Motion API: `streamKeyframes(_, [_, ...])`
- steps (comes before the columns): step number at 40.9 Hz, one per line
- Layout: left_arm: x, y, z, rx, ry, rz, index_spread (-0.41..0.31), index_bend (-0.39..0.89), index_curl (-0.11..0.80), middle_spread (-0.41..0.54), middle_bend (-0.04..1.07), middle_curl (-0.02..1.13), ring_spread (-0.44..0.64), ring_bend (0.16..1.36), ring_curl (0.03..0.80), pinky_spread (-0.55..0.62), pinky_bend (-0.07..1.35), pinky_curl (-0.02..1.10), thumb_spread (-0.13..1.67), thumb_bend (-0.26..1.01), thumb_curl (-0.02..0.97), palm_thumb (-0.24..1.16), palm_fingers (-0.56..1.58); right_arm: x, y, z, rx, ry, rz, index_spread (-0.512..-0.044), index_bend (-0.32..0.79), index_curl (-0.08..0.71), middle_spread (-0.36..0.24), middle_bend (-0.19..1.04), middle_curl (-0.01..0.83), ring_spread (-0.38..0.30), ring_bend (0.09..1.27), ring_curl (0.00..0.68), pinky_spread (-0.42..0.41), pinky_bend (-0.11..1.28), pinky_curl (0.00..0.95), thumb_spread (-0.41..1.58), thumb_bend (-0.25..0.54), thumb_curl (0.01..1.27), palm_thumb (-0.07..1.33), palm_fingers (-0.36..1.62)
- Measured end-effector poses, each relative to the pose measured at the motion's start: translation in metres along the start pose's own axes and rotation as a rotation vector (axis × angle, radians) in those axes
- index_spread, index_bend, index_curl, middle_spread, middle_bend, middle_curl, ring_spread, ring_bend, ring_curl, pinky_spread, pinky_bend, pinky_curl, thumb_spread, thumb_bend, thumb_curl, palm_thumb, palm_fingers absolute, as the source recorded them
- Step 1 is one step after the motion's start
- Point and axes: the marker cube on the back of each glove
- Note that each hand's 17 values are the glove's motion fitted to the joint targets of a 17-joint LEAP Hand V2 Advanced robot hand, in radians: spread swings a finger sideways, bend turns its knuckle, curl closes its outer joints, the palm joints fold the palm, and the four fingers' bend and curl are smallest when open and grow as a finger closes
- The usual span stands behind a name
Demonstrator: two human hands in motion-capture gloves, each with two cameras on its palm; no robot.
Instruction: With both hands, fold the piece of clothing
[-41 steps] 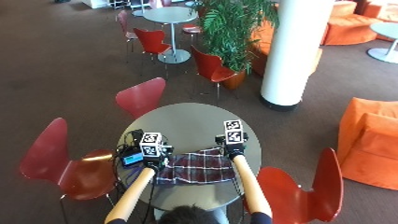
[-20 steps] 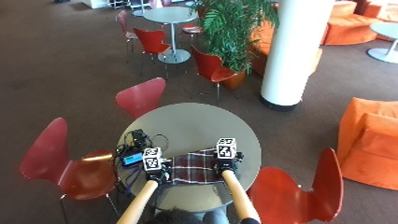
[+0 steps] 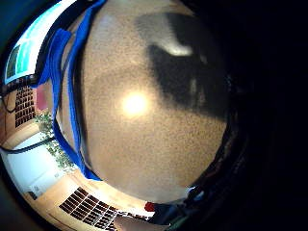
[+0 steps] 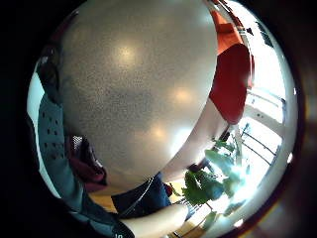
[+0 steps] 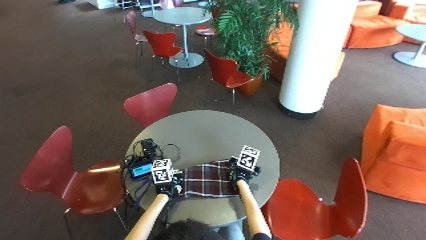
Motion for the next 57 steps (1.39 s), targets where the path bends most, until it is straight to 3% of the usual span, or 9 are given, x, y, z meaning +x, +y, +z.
streamKeyframes(6, [0.007,0.000,0.000,-0.004,0.036,0.012,0.020,0.18,0.374,0.232,0.15,0.24,0.50,0.35,0.257,0.46,0.19,0.29,1.56,0.00,0.135,0.09,-0.07,0.022,0.000,-0.007,-0.021,-0.022,0.068,-0.256,0.23,0.211,-0.210,0.44,0.507,-0.249,0.74,0.458,-0.380,0.62,0.351,0.96,0.098,0.44,0.92,1.34])
streamKeyframes(14, [0.024,0.009,-0.010,-0.059,0.053,0.090,0.028,0.18,0.374,0.229,0.15,0.23,0.50,0.35,0.256,0.46,0.19,0.30,1.55,0.01,0.151,0.12,-0.05,0.046,0.001,-0.033,0.043,-0.005,0.092,-0.265,0.21,0.284,-0.219,0.44,0.513,-0.252,0.73,0.457,-0.391,0.60,0.358,0.89,0.047,0.46,0.97,1.35])
streamKeyframes(22, [0.027,0.012,-0.042,-0.004,0.059,0.176,0.032,0.17,0.368,0.226,0.15,0.23,0.49,0.37,0.261,0.45,0.20,0.30,1.55,0.01,0.159,0.13,-0.05,0.035,0.020,-0.070,0.055,0.029,0.072,-0.269,0.19,0.333,-0.221,0.43,0.517,-0.254,0.72,0.458,-0.392,0.59,0.369,0.82,-0.008,0.48,0.99,1.34])
streamKeyframes(28, [0.010,0.021,-0.069,0.045,0.038,0.094,0.033,0.16,0.360,0.221,0.16,0.23,0.49,0.40,0.266,0.44,0.21,0.31,1.54,0.01,0.162,0.12,-0.04,0.003,-0.006,-0.076,0.058,0.091,0.055,-0.270,0.18,0.355,-0.226,0.43,0.520,-0.254,0.71,0.459,-0.390,0.59,0.377,0.76,-0.027,0.50,0.99,1.33])
streamKeyframes(36, [-0.003,-0.025,-0.076,0.168,0.075,0.165,0.033,0.17,0.354,0.219,0.16,0.22,0.49,0.40,0.267,0.43,0.22,0.32,1.54,0.01,0.167,0.12,-0.04,-0.053,-0.003,-0.095,0.124,0.237,0.014,-0.273,0.17,0.374,-0.228,0.42,0.519,-0.260,0.71,0.462,-0.389,0.59,0.383,0.68,-0.034,0.53,0.98,1.32])
streamKeyframes(40, [-0.001,0.001,-0.090,0.166,0.111,0.218,0.037,0.17,0.352,0.214,0.16,0.23,0.49,0.41,0.268,0.43,0.22,0.32,1.54,0.01,0.169,0.12,-0.04,-0.086,0.018,-0.103,0.169,0.331,-0.020,-0.274,0.17,0.380,-0.231,0.41,0.518,-0.261,0.71,0.462,-0.390,0.59,0.385,0.63,-0.039,0.55,0.96,1.31])
streamKeyframes(45, [-0.007,0.001,-0.096,0.169,0.137,0.245,0.034,0.18,0.356,0.200,0.17,0.23,0.48,0.42,0.270,0.43,0.21,0.32,1.54,0.01,0.170,0.13,-0.02,-0.109,0.034,-0.105,0.174,0.388,-0.038,-0.275,0.16,0.385,-0.232,0.40,0.518,-0.262,0.72,0.464,-0.390,0.59,0.387,0.58,-0.036,0.57,0.96,1.31])
streamKeyframes(52, [-0.042,-0.025,-0.103,0.354,0.122,0.201,0.033,0.18,0.359,0.193,0.17,0.24,0.47,0.42,0.269,0.43,0.21,0.32,1.55,0.01,0.176,0.14,-0.02,-0.137,0.051,-0.102,0.125,0.387,-0.064,-0.275,0.16,0.389,-0.235,0.41,0.520,-0.262,0.71,0.465,-0.390,0.59,0.391,0.55,-0.036,0.59,0.95,1.31])
streamKeyframes(57, [-0.067,-0.016,-0.114,0.502,0.184,0.167,0.040,0.19,0.365,0.185,0.18,0.24,0.46,0.43,0.270,0.42,0.19,0.32,1.56,0.03,0.181,0.16,0.01,-0.177,0.111,-0.095,0.046,0.309,-0.195,-0.276,0.14,0.385,-0.236,0.41,0.525,-0.263,0.72,0.468,-0.390,0.59,0.394,0.54,-0.033,0.60,0.96,1.30])
